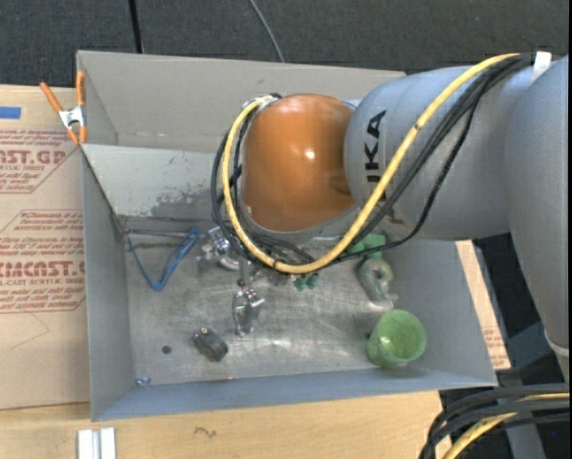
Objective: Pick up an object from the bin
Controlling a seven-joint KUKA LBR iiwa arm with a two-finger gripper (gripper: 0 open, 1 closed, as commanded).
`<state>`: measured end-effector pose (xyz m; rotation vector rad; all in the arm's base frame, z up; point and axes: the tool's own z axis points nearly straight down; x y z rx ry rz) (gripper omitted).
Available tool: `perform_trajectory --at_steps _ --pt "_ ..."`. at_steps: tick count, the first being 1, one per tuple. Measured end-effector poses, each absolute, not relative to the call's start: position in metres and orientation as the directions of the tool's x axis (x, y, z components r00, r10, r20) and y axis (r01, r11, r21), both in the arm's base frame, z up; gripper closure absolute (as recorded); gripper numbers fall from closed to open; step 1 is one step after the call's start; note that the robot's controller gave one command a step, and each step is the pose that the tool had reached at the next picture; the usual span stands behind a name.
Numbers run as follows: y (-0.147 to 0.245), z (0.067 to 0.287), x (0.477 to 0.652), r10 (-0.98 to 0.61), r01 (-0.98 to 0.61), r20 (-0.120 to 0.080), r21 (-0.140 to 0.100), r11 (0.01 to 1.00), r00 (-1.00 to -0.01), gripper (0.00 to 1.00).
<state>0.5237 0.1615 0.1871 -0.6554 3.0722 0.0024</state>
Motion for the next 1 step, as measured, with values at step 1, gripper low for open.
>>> perform_trajectory --at_steps 1 --pt "0.1237 0.074 0.4972 -0.461 -0.461 0.004 0.003 0.887 -0.887 0.0"
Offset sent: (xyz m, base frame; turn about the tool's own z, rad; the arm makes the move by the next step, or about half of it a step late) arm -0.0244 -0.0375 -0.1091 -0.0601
